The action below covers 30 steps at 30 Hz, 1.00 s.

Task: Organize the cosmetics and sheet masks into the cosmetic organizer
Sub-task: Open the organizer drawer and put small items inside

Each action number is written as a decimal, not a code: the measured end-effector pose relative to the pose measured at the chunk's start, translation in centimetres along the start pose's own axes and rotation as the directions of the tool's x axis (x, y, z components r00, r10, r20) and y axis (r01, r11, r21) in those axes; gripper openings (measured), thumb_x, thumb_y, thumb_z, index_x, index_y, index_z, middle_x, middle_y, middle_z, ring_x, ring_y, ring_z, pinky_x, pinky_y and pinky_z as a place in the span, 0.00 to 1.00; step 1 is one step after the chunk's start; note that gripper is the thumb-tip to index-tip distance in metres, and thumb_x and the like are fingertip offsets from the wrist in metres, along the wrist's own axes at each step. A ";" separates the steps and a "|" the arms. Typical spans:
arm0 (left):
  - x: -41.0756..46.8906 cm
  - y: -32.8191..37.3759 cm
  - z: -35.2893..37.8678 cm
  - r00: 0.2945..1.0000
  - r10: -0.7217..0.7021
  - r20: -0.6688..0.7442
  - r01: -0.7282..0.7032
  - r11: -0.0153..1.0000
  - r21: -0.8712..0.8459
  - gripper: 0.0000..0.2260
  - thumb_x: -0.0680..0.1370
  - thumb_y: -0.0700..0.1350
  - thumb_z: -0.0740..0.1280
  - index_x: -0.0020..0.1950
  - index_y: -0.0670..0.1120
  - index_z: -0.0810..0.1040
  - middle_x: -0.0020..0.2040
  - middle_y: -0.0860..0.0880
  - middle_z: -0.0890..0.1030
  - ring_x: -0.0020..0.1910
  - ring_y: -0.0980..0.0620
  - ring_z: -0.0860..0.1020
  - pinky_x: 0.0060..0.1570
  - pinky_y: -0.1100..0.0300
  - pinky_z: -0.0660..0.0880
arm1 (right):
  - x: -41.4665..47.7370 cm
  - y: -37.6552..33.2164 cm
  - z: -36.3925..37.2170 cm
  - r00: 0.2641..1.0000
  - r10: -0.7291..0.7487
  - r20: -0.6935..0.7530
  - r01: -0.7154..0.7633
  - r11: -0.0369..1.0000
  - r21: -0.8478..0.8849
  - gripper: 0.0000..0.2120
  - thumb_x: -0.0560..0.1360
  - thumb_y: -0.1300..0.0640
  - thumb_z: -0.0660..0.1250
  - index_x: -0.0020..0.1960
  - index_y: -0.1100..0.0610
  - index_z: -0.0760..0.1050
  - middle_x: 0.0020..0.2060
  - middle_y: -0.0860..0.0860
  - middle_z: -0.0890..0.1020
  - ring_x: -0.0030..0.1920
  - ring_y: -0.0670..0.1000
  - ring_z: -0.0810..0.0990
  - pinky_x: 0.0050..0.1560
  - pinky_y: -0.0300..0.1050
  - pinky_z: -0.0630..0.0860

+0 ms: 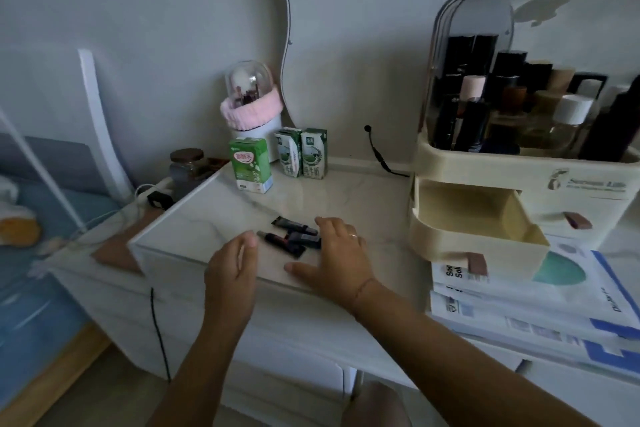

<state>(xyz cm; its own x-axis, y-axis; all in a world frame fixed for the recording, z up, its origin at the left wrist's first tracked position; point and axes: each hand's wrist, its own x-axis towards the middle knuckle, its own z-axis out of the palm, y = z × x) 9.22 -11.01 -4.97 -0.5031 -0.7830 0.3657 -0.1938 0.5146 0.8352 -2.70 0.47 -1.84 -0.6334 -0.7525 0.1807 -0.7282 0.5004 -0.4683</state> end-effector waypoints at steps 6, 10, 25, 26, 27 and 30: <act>-0.3 -1.9 -0.1 0.981 0.193 -0.010 -0.186 0.958 0.218 0.17 0.79 0.45 0.56 0.58 0.40 0.79 0.57 0.45 0.81 0.59 0.47 0.77 0.62 0.39 0.67 | 4.5 -1.0 2.1 1.000 -0.008 -0.010 0.006 0.980 -0.197 0.36 0.70 0.32 0.61 0.69 0.54 0.65 0.63 0.54 0.70 0.64 0.57 0.67 0.63 0.53 0.64; 0.0 -2.1 -0.1 0.977 0.210 -0.027 -0.200 0.957 0.211 0.15 0.79 0.44 0.56 0.55 0.40 0.81 0.55 0.46 0.82 0.58 0.47 0.78 0.62 0.40 0.67 | 4.9 -1.6 2.0 0.995 -0.092 0.040 0.098 0.976 -0.192 0.23 0.75 0.42 0.61 0.63 0.56 0.71 0.58 0.56 0.72 0.58 0.57 0.71 0.56 0.51 0.70; 0.3 3.4 2.5 0.996 0.031 0.084 -0.028 0.999 -0.033 0.18 0.81 0.51 0.57 0.69 0.47 0.71 0.65 0.49 0.76 0.65 0.52 0.71 0.64 0.56 0.66 | 4.2 -3.5 1.3 0.988 -0.008 0.155 0.056 0.950 -0.307 0.17 0.79 0.60 0.54 0.67 0.62 0.64 0.61 0.60 0.70 0.58 0.57 0.75 0.49 0.48 0.74; 0.2 4.1 2.8 0.996 0.039 0.076 -0.034 0.997 -0.074 0.19 0.80 0.53 0.56 0.70 0.48 0.70 0.66 0.51 0.74 0.65 0.55 0.70 0.63 0.60 0.65 | 4.0 -3.3 1.0 0.987 -0.035 0.155 0.081 0.950 -0.303 0.18 0.79 0.59 0.55 0.68 0.61 0.63 0.61 0.59 0.70 0.58 0.56 0.75 0.49 0.47 0.74; 0.2 4.8 3.0 0.997 0.056 0.050 -0.050 0.993 -0.111 0.21 0.80 0.54 0.56 0.70 0.49 0.69 0.67 0.53 0.73 0.65 0.57 0.69 0.62 0.63 0.65 | 3.6 -3.0 0.5 0.988 -0.067 0.140 0.107 0.948 -0.298 0.19 0.79 0.59 0.55 0.69 0.60 0.63 0.61 0.59 0.70 0.57 0.56 0.75 0.48 0.47 0.75; 0.2 7.1 4.0 0.991 0.126 -0.049 -0.134 0.965 -0.225 0.23 0.78 0.60 0.53 0.70 0.52 0.68 0.65 0.59 0.71 0.62 0.68 0.68 0.56 0.75 0.63 | 2.5 -2.4 -1.5 0.989 -0.143 0.038 0.148 0.950 -0.276 0.18 0.79 0.60 0.54 0.69 0.60 0.64 0.58 0.59 0.71 0.54 0.57 0.77 0.45 0.46 0.74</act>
<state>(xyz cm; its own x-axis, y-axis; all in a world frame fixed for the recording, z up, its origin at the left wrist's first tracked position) 4.35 -6.14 -0.61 -0.4814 -0.7283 0.4877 0.0697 0.5229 0.8496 -2.93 -1.97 1.01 -0.5120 -0.8322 0.2129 -0.8577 0.4819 -0.1789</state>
